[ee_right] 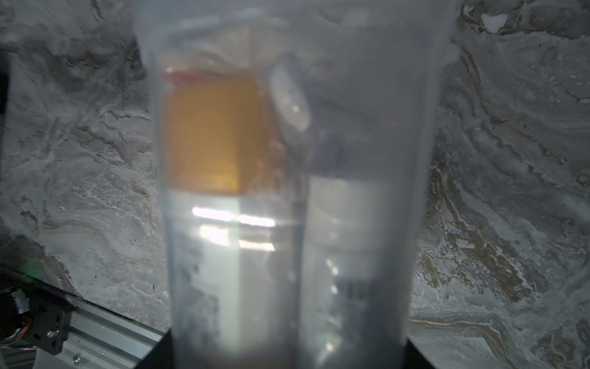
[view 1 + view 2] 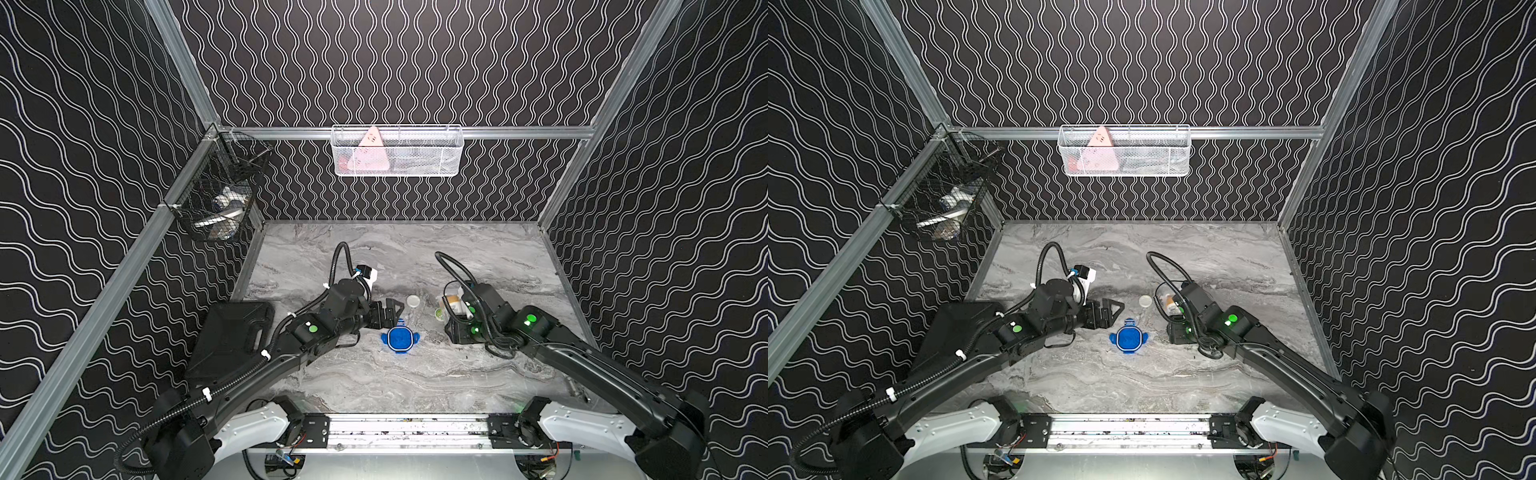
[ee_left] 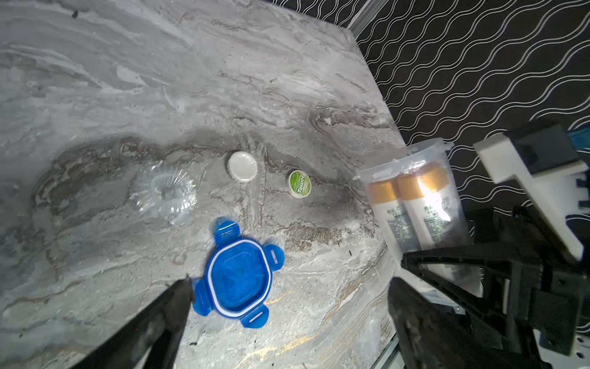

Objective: Take out toiletry kits
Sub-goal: 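Pour the toiletry kits out of the container.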

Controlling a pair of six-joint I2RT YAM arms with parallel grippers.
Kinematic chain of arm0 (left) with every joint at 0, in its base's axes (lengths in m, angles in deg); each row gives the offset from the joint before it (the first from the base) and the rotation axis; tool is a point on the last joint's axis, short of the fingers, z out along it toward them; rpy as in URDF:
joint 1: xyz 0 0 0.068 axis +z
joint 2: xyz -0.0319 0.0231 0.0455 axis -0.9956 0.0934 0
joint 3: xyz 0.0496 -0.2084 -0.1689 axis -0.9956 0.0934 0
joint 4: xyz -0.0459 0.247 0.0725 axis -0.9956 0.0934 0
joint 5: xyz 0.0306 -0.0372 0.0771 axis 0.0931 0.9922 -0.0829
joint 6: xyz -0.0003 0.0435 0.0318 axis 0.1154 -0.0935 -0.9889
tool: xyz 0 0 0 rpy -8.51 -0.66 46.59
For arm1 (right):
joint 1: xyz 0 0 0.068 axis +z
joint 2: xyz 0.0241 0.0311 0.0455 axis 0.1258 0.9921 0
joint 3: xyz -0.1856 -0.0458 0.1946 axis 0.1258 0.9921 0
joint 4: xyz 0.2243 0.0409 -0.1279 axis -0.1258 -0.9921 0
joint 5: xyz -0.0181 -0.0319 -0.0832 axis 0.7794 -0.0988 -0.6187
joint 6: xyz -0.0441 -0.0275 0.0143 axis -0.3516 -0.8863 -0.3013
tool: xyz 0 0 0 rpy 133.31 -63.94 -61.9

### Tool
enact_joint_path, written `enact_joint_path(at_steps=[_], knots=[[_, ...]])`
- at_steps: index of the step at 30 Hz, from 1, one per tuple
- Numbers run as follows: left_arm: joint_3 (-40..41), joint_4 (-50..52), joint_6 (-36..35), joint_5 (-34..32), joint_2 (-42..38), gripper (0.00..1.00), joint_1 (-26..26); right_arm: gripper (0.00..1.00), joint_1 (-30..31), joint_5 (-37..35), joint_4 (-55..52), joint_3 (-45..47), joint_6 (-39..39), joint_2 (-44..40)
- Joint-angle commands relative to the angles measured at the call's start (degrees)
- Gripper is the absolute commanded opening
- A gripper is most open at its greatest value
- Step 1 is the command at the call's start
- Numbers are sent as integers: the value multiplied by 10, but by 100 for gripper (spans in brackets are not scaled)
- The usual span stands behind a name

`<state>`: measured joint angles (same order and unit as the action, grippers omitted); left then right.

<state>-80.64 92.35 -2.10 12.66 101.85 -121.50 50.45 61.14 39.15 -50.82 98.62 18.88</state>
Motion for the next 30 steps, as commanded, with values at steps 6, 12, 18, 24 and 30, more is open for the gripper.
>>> enact_joint_path(at_steps=[6, 12, 18, 24, 30], knots=[[59, -87, 61, 53, 90, 82, -2, 50, -10, 25, 41, -12, -6, 113], [62, -116, 82, 55, 128, 79, -14, 48, -29, 50, -19, -103, -20, 216], [42, -123, 91, 61, 173, 75, -16, 48, -30, 74, -53, -100, -3, 217], [43, -136, 95, 67, 189, 75, -17, 51, -38, 79, -72, -100, -9, 228], [49, -133, 102, 64, 185, 75, -18, 50, -66, 107, -84, -181, -37, 297]])
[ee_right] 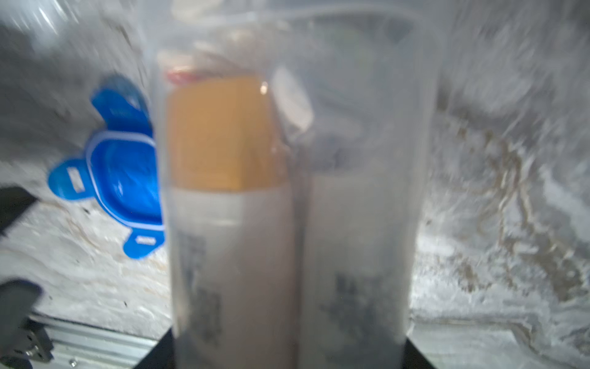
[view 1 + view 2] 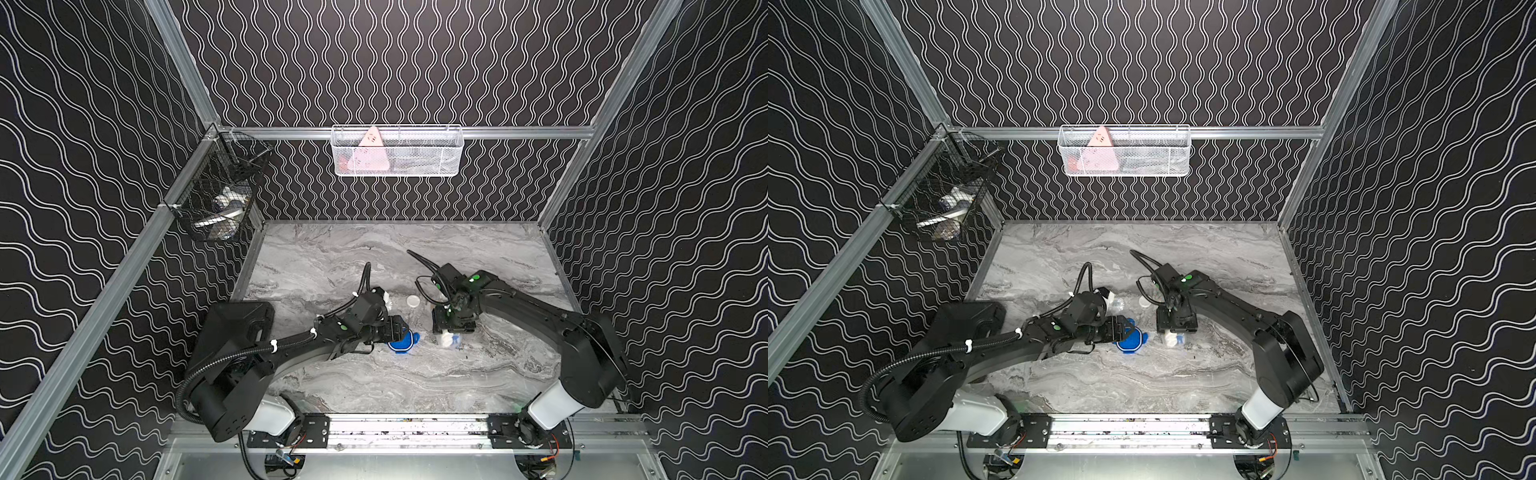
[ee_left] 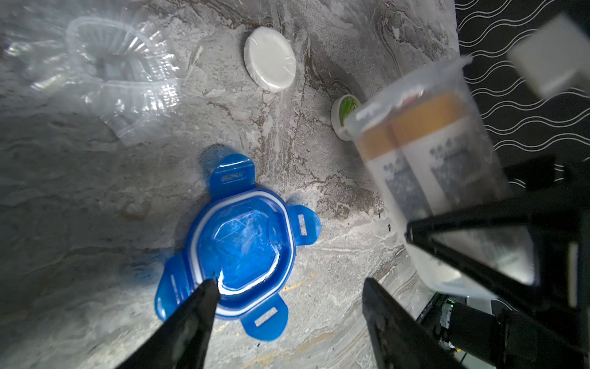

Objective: Take out toiletry kits
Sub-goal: 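Pour the toiletry kits out of the container.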

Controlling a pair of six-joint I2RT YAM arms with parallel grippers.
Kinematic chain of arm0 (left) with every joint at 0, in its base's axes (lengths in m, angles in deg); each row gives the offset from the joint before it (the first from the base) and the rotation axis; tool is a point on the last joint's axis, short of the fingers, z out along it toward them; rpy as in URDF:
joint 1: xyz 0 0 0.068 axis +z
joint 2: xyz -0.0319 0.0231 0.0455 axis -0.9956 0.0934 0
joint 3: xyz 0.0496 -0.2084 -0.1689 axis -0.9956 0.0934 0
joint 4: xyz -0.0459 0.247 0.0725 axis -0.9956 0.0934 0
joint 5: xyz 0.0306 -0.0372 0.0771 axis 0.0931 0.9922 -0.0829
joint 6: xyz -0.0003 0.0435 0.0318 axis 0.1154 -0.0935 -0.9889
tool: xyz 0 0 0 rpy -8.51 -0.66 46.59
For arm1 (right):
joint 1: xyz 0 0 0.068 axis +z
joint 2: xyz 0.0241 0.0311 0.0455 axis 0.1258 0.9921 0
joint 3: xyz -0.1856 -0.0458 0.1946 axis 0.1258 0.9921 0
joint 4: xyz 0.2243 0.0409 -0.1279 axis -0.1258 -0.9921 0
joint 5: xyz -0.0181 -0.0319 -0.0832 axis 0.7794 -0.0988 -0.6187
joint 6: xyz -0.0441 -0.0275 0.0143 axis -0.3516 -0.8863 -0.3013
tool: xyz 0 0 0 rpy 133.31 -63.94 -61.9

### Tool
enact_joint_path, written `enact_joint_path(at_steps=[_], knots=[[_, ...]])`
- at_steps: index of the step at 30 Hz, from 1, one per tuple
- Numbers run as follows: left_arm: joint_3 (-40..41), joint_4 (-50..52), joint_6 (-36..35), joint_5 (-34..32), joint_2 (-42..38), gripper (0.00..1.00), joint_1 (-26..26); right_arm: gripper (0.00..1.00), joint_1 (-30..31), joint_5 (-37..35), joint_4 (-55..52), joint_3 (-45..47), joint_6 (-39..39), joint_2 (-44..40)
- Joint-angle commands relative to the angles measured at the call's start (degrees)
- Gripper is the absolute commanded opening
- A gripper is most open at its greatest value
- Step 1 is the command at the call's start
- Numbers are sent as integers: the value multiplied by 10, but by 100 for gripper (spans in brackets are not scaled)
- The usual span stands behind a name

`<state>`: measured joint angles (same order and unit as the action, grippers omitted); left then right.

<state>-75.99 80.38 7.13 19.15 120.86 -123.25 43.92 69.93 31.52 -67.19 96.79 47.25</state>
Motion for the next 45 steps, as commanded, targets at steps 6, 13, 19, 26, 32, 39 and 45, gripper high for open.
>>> enact_joint_path(at_steps=[6, 13, 19, 26, 32, 39, 45], knots=[[-1, 15, -4, -12, -28, 77, 0, 51, -2, 46, -13, 19, -14, 8], [-6, 9, 7, 0, -29, 76, 1, 49, -1, 49, -47, -31, -8, 10], [-3, 10, 14, -5, -40, 77, 3, 45, -8, 98, -50, -40, -8, 69], [3, 11, 19, 2, -45, 77, 3, 47, -6, 115, -73, -48, 19, 23], [-11, 38, 8, -11, -71, 79, 10, 47, -28, 146, -90, -49, 14, 46], [0, 34, 18, -7, -86, 79, 15, 45, -75, 213, -120, -71, 11, 57], [-2, 40, 13, 2, -91, 79, 22, 50, -84, 207, -113, -73, 17, 50]])
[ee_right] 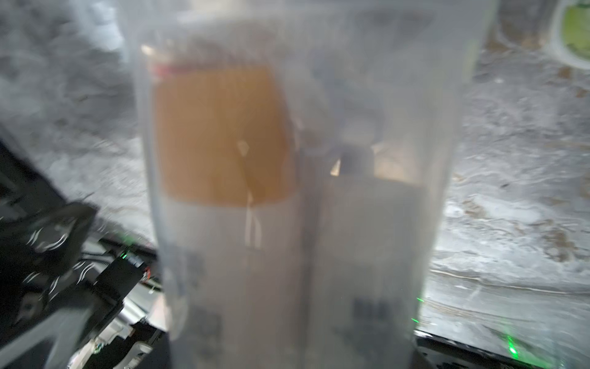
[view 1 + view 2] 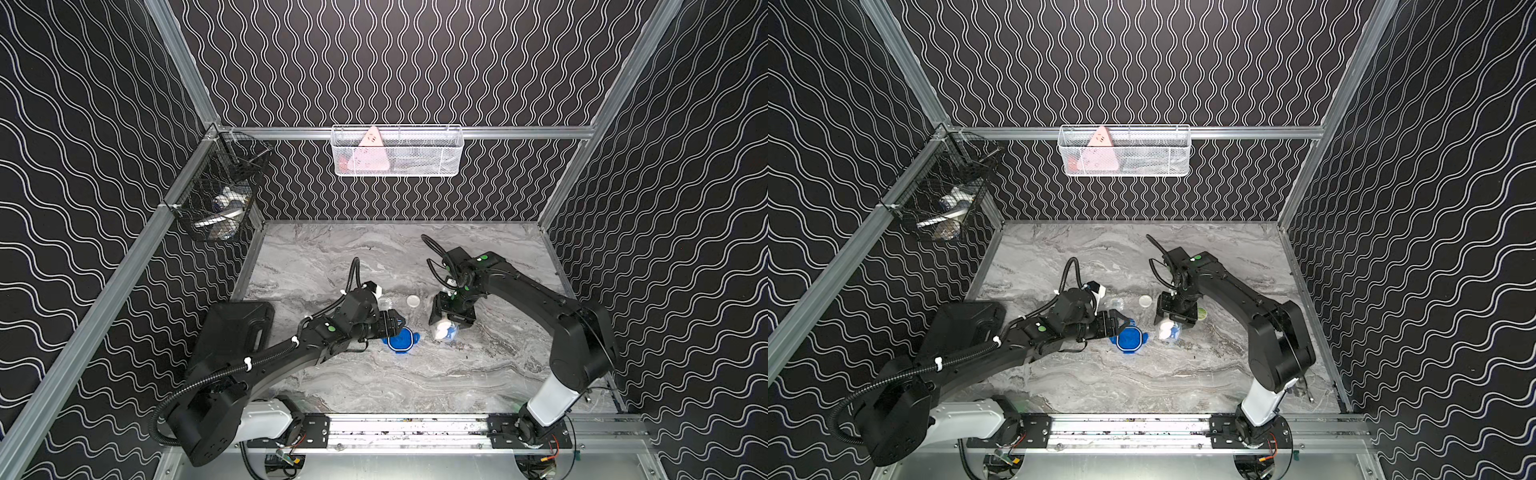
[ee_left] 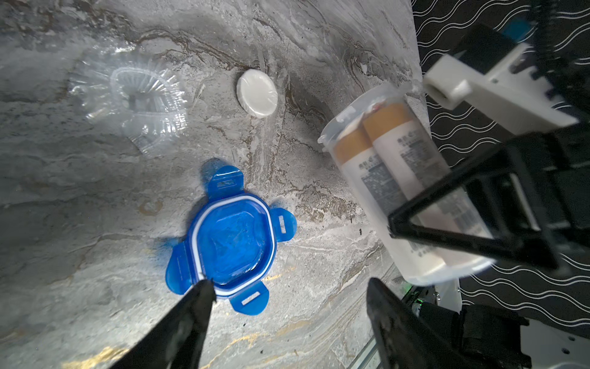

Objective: Take out toiletry kits
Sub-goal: 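Pour the toiletry kits out of the container.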

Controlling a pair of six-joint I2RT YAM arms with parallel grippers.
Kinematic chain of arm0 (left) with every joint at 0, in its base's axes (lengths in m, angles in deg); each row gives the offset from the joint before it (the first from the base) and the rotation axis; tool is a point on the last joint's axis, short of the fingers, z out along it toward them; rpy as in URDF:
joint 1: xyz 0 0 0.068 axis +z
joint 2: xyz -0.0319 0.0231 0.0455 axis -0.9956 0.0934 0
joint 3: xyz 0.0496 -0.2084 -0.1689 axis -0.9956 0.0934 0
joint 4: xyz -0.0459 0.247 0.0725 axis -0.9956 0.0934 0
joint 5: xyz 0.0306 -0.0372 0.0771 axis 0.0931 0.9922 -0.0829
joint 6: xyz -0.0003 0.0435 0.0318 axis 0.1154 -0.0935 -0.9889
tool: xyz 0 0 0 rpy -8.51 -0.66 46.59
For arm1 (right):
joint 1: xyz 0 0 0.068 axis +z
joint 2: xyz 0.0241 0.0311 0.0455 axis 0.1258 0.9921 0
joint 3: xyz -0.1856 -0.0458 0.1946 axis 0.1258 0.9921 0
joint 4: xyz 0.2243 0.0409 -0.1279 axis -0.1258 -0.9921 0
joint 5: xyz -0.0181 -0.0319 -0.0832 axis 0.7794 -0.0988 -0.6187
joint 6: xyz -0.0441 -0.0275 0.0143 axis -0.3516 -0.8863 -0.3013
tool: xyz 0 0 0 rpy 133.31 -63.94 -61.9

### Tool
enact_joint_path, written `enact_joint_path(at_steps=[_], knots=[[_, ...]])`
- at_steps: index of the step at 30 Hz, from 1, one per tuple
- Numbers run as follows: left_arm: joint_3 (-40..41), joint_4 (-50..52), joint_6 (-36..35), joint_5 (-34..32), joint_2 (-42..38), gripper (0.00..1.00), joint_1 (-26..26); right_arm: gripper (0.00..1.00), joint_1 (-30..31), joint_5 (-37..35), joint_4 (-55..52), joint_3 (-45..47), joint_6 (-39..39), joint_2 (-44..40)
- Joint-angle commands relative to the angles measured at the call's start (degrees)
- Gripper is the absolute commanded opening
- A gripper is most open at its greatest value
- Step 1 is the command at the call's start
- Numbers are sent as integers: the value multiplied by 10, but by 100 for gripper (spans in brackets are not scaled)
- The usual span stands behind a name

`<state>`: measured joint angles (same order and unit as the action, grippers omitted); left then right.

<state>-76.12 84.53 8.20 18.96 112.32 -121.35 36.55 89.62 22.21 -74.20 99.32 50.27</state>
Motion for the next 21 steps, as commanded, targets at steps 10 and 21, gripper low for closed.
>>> enact_joint_path(at_steps=[10, 21], knots=[[5, -7, 4, 22, 1, 79, 14, 39, -12, 59, -17, 3, 7, 9], [-8, -134, 60, 69, 128, 68, -10, 45, -23, 16, -13, -7, 25, -13]])
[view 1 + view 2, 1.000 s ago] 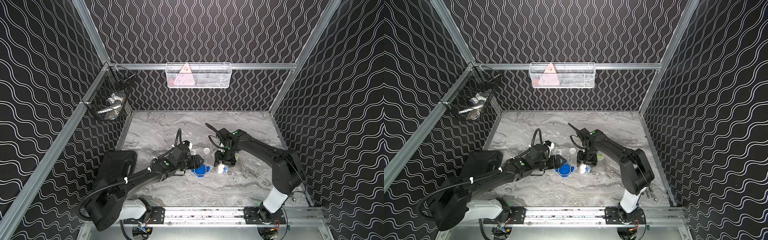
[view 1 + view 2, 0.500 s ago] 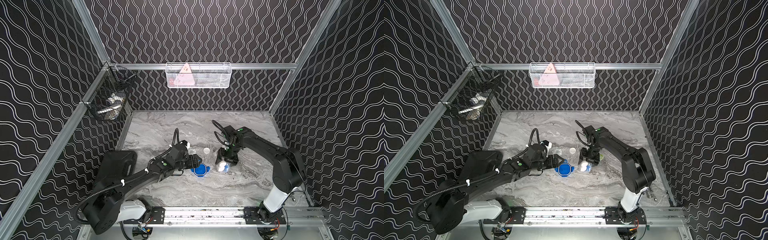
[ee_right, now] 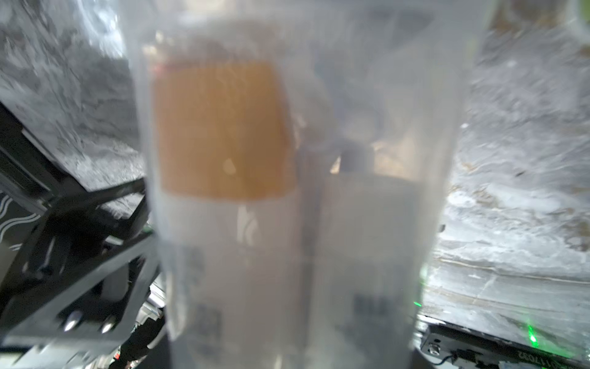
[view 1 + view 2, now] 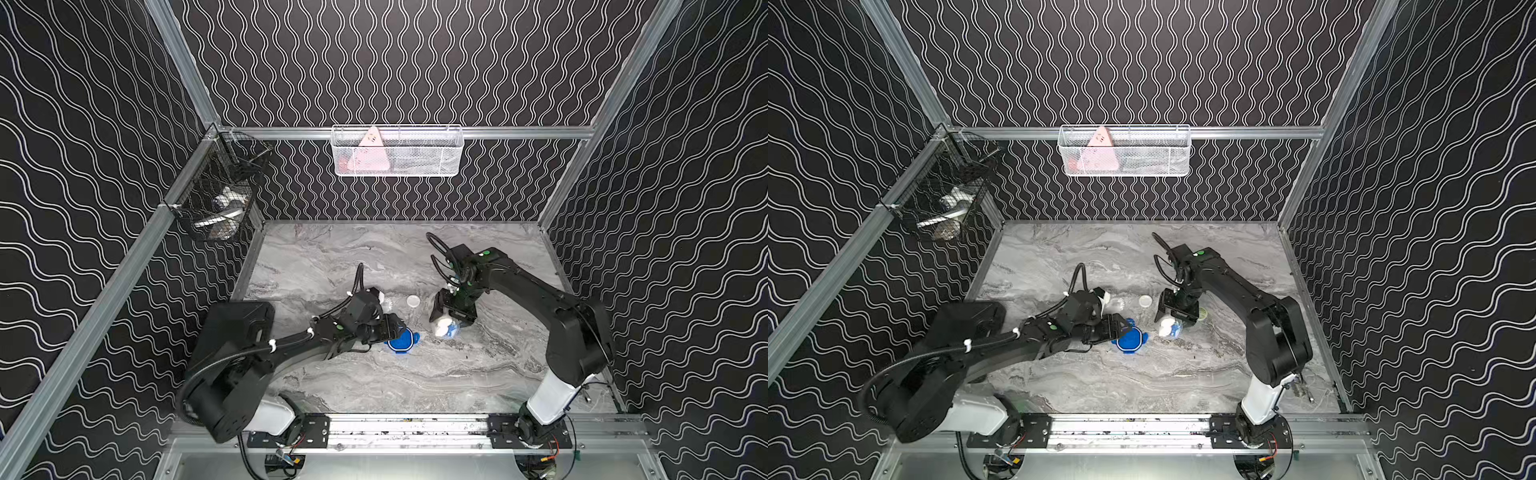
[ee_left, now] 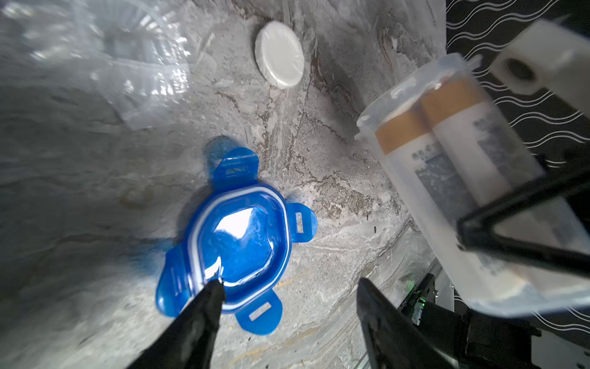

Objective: Take out toiletry kits
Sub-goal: 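Pour the toiletry kits out of the container, then adjust the lid at the center of the board.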

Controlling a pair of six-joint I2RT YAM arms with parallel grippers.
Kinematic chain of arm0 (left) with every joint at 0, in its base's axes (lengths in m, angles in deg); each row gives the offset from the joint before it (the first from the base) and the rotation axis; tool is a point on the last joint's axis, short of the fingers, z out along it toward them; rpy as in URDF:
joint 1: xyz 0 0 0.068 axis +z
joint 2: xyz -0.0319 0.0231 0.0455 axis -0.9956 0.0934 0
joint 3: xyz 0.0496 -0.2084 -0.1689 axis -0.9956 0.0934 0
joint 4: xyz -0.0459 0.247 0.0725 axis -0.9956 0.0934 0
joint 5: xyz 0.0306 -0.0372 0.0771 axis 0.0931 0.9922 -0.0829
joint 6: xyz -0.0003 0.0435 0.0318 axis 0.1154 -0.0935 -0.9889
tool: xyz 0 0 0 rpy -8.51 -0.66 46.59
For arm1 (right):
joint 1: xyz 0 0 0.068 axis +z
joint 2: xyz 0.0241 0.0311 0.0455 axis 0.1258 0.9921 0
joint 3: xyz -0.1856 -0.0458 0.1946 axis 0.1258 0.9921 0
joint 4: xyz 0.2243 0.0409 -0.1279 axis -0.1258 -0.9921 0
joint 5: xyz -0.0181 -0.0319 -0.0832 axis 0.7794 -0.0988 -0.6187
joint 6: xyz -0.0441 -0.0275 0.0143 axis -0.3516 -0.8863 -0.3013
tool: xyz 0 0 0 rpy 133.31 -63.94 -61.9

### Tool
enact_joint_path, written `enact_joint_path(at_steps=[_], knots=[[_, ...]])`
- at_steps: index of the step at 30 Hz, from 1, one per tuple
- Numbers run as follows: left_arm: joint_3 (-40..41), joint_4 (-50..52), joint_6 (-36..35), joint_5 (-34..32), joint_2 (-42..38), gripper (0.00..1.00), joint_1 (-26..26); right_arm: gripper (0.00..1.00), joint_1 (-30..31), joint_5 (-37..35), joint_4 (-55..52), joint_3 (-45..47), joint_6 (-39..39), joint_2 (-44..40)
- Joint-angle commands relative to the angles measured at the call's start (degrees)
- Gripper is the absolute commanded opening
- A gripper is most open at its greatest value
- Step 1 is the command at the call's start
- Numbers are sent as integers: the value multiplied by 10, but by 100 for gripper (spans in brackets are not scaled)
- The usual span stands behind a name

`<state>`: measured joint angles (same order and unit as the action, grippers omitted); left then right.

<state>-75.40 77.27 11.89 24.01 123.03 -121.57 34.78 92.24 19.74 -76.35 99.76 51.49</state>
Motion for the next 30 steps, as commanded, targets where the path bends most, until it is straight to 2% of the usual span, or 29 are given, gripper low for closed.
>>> enact_joint_path(at_steps=[1, 2, 4, 7, 11, 15, 23, 28, 30], knots=[[-22, -68, 27, 15, 34, 68, -14, 44, -5, 14, 65, 64, 40, -31], [-29, -71, 31, 16, 48, 67, -18, 38, -5, 44, 62, 77, 30, -9], [-45, -80, 36, 19, 71, 67, -24, 31, 5, 28, 15, 68, 3, 18], [-58, -100, 49, 16, 105, 66, -33, 41, -8, 26, 69, 93, 37, -42], [-70, -162, 86, 26, 171, 65, -33, 42, -8, 6, 13, 64, 9, -29], [-87, -213, 115, 44, 225, 63, -35, 45, -8, -13, 23, 86, 12, -53], [-118, -160, 86, 28, 227, 64, -35, 46, 43, -100, -3, 65, 14, -63], [-145, -114, 65, 12, 252, 62, -33, 46, 52, -106, -4, 57, 21, -66], [-132, -104, 62, 11, 249, 60, -31, 46, 52, -106, -3, 59, 21, -70]])
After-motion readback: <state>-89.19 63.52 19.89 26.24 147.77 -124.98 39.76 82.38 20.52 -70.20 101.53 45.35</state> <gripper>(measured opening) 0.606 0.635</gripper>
